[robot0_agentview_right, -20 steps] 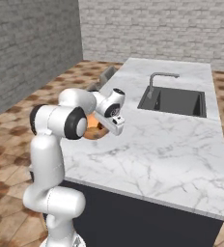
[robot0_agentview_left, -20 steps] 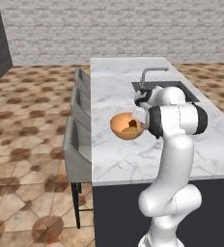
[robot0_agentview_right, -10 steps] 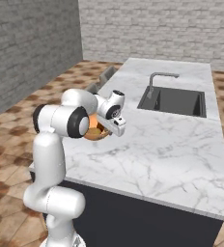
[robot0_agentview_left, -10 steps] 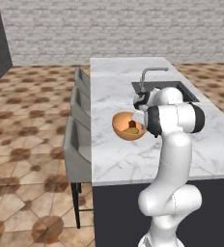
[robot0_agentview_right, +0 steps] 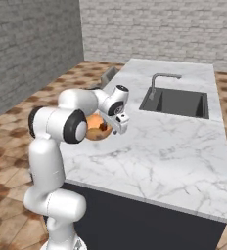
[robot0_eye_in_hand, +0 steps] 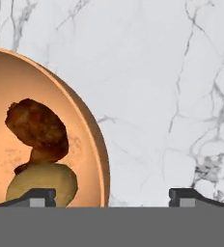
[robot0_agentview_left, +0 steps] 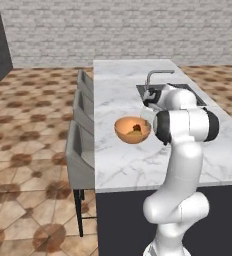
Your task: The microwave is finished heating the chicken drumstick and potato. Take the bowl containing the food and place it on the dining counter.
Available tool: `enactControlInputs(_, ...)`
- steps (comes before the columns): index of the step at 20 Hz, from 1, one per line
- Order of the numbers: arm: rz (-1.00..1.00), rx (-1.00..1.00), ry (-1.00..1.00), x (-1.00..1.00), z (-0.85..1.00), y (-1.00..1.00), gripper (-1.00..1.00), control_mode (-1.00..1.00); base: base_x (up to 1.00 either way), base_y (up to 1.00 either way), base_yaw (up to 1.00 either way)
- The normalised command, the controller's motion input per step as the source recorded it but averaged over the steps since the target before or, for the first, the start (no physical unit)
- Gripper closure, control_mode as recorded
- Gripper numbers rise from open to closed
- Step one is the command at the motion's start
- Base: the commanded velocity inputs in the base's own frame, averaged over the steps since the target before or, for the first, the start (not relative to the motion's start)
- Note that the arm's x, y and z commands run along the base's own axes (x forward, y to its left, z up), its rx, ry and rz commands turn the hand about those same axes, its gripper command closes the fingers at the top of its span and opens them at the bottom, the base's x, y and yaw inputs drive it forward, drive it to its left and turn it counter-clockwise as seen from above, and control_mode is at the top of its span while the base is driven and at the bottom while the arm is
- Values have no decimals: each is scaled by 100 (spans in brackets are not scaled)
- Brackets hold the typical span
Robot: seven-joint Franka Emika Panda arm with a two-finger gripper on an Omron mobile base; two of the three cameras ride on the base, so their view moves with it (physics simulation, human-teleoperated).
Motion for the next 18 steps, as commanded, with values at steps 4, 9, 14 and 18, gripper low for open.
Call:
enactControlInputs(4, -8, 3, -13, -63, 77, -4, -100, -100, 0, 0, 0)
enactControlInputs(9, 0, 1, -16, -98, 82, -2, -100, -100, 0, 0, 0)
enactControlInputs(14, 0, 0, -23, -100, 84, 0, -100, -100, 0, 0, 0)
enactControlInputs(18, 2, 0, -23, -100, 92, 3, -100, -100, 0, 0, 0)
